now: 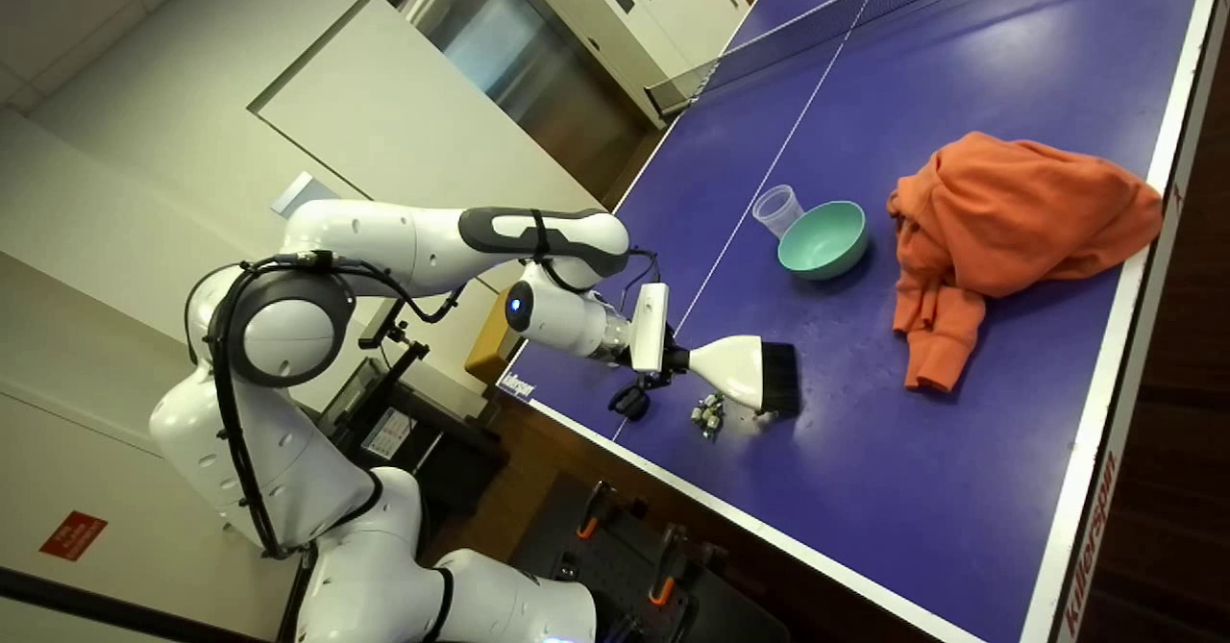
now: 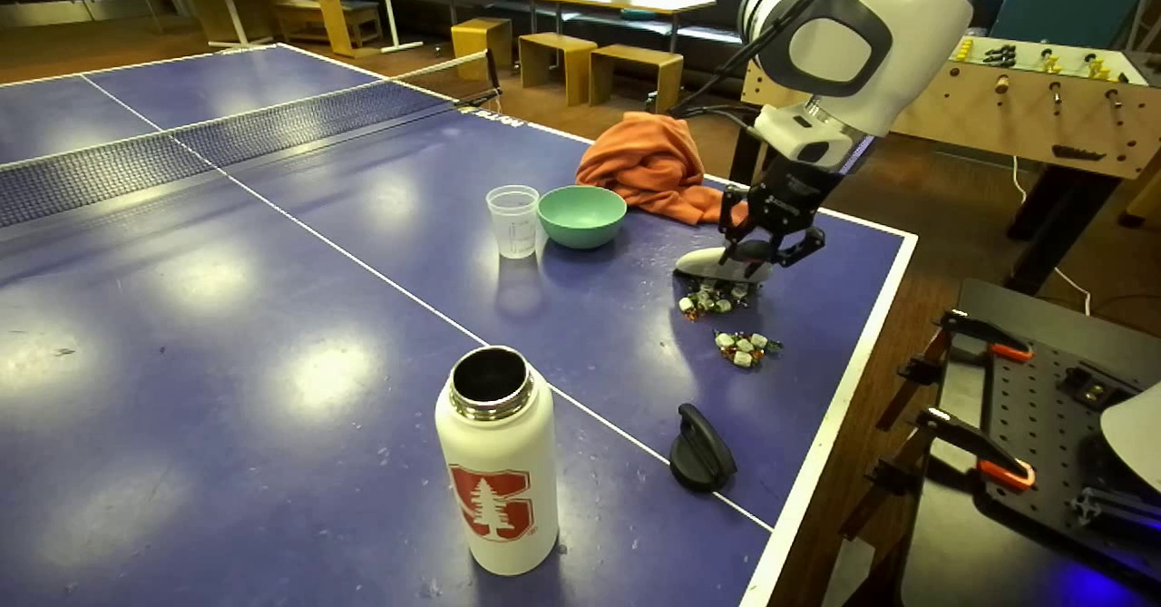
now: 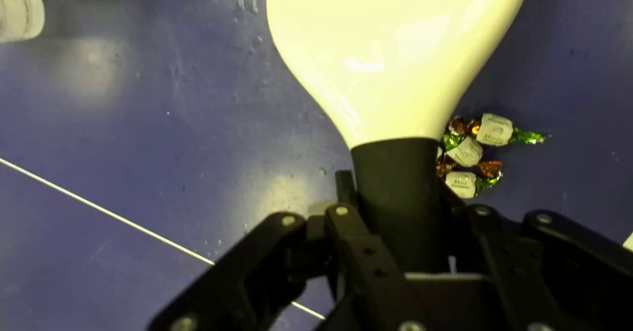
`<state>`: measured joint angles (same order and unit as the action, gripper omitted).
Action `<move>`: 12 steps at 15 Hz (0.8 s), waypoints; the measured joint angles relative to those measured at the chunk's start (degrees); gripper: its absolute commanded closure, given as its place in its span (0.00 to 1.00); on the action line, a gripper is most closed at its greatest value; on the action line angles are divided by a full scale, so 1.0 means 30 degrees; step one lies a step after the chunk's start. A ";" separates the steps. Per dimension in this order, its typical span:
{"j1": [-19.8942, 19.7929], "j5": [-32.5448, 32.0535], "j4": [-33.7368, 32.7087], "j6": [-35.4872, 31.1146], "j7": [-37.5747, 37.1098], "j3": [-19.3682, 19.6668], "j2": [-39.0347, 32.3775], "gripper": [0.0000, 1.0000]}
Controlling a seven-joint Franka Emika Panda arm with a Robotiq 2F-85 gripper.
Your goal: Sweep the candy to the left using the white and black brush
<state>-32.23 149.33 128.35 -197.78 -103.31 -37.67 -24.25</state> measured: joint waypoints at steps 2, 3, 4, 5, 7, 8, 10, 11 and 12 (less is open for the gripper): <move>0.0025 -0.0001 0.0039 0.0000 -0.0023 -0.0742 -0.0167 0.88; 0.0059 -0.0001 0.0048 -0.0001 -0.0070 -0.1124 -0.0216 0.88; 0.0145 -0.0001 0.0052 -0.0001 -0.0125 -0.1480 -0.0247 0.88; 0.0264 -0.0001 0.0060 -0.0001 -0.0161 -0.1775 -0.0267 0.88; 0.0641 -0.0001 0.0082 -0.0001 -0.0211 -0.2299 -0.0307 0.88; 0.0936 0.0000 0.0099 -0.0001 -0.0239 -0.2462 -0.0313 0.88; 0.1714 -0.0001 0.0118 -0.0001 -0.0465 -0.2604 -0.0323 0.88; 0.2109 -0.0001 0.0127 -0.0001 -0.0587 -0.2660 -0.0329 0.88; 0.2538 -0.0001 0.0142 -0.0001 -0.0656 -0.2672 -0.0331 0.88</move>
<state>-24.61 149.33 128.78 -197.78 -105.28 -45.68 -25.25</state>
